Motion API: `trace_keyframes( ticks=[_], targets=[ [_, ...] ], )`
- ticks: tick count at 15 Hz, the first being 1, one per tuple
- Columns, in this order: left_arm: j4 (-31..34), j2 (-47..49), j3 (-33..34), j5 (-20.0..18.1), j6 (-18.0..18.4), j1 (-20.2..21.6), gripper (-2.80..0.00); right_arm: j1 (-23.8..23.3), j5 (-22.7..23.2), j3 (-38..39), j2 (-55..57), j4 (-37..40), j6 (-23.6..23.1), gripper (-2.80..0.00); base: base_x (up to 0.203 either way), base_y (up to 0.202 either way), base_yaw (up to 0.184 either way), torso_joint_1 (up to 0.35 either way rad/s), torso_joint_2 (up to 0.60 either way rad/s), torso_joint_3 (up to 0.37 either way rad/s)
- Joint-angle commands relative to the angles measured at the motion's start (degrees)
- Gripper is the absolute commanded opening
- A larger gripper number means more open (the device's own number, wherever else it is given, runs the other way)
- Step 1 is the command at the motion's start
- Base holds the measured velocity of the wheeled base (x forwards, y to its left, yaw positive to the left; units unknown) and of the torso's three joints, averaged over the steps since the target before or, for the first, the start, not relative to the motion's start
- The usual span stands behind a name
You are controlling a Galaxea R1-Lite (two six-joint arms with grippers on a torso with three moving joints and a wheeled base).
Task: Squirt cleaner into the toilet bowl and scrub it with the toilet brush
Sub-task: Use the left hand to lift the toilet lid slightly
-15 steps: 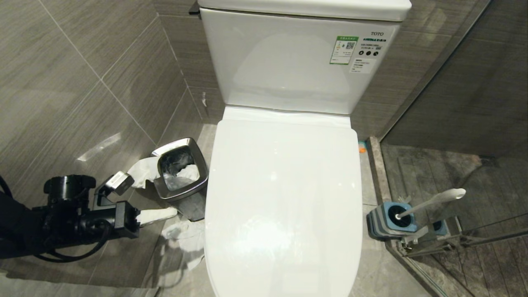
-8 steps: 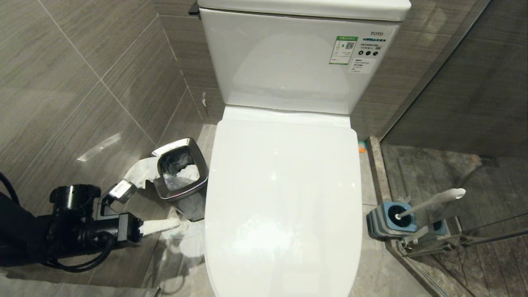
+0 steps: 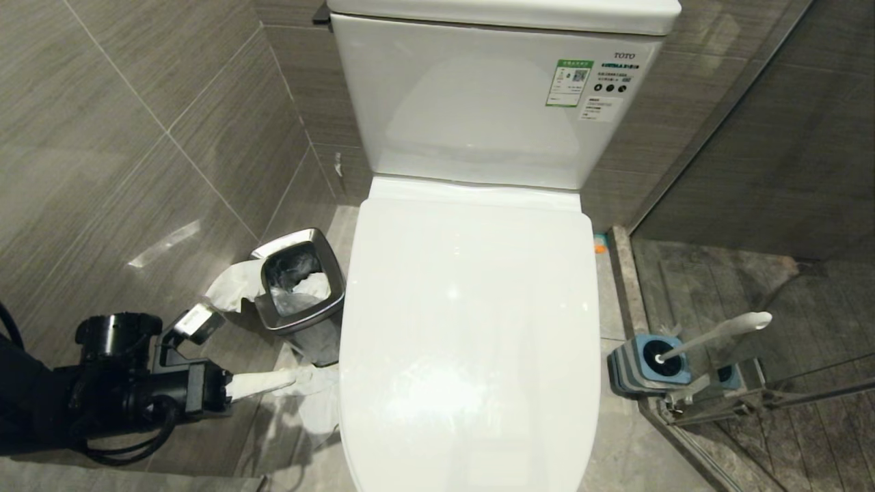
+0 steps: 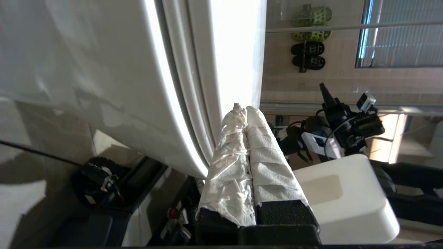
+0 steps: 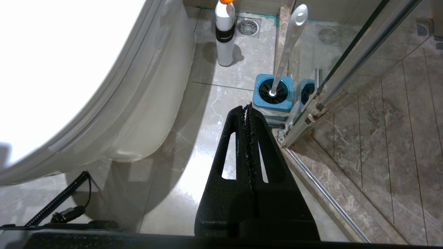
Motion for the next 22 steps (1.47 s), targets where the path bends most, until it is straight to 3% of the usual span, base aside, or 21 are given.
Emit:
trace_keyframes(
  ticks=[1,10,17,18,22],
  targets=[
    [-1.37,-0.45,0.19,-0.42,-0.13,0.87,-2.8,0.05,-0.02,-0.06,0.05,-0.04,0.02,-2.8,0.0,0.0,0.0,0.0,0.0,0.0],
    [-2.41,-1.28,3.1,-3.92,-0.13,2.32,-2.8,0.04,-0.02,0.02,0.05,0.0,0.02,-2.8,0.0,0.0,0.0,0.0,0.0,0.0],
    [-2.49,-0.5,5.78,-3.87,0.74,2.27,-2.8,0.02,-0.02,0.02,0.05,0.02,0.02,-2.8,0.0,0.0,0.0,0.0,0.0,0.0],
    [-2.5,0.18,6.07,-3.85,1.4,2.19,0.0,0.05,-0.02,0.02,0.05,0.02,0.02,-2.8,0.0,0.0,0.0,0.0,0.0,0.0],
    [-6.51,4.57,6.13,-3.78,2.05,0.65,0.0,-0.04,-0.02,0.02,0.05,0.01,0.02,-2.8,0.0,0.0,0.0,0.0,0.0,0.0]
  ],
)
